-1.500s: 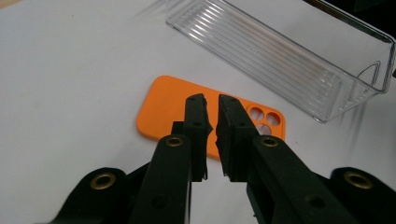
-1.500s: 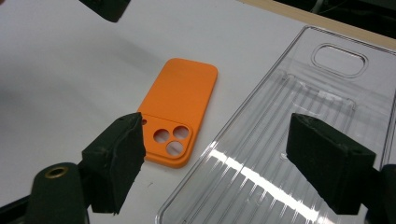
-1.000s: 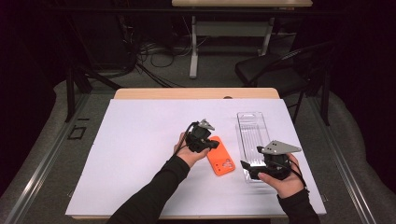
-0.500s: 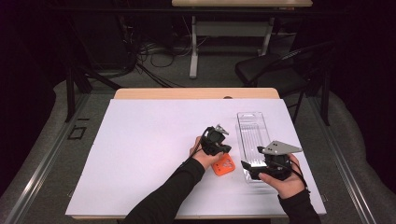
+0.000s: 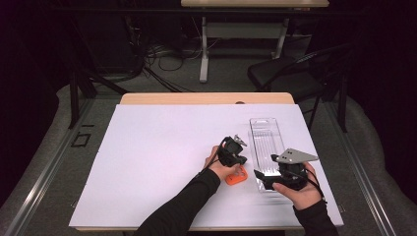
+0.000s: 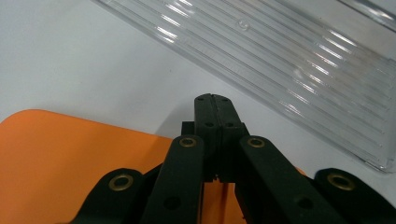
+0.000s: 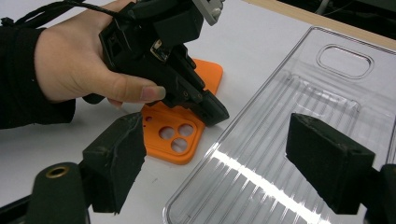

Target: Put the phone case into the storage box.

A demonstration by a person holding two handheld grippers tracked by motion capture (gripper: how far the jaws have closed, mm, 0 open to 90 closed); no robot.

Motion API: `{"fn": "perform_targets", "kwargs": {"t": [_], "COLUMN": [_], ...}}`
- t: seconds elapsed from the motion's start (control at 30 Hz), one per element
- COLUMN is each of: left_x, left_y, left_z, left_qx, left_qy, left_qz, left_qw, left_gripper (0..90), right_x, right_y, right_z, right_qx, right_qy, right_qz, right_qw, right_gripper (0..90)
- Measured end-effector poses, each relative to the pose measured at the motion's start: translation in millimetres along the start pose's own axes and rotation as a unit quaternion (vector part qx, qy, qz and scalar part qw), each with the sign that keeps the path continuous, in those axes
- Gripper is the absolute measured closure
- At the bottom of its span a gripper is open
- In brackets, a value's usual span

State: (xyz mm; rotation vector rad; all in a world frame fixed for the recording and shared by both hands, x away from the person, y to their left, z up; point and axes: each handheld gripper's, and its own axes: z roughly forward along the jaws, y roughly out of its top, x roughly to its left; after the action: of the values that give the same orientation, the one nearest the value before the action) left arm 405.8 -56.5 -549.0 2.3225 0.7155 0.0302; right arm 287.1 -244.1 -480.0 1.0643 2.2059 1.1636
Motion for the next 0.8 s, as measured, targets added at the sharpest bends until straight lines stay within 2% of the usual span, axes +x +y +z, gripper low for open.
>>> {"fn": "perform_targets", "kwargs": {"t": [0.33, 0.8], "left_x": [-3.7, -9.8], "left_y": [-2.5, -19.0], "left_z": [-6.6, -22.9], "left_qx": [0.029, 0.054], "left_qy": [-0.005, -0.019], "left_qz": [0.008, 0.017], "left_qw": [0.9995, 0.9982], "left_gripper": [90.0, 90.0], "right_x": [-0.1, -1.8], "right_y": [-0.4, -0.6], "right_z": [-1.7, -4.4], "right_qx": [-0.001, -0.003], "right_qy": [-0.003, -0.005], "right_qz": [0.002, 0.009], "right_qw": [1.0, 0.9999], "right_gripper": [19.4, 19.4]}}
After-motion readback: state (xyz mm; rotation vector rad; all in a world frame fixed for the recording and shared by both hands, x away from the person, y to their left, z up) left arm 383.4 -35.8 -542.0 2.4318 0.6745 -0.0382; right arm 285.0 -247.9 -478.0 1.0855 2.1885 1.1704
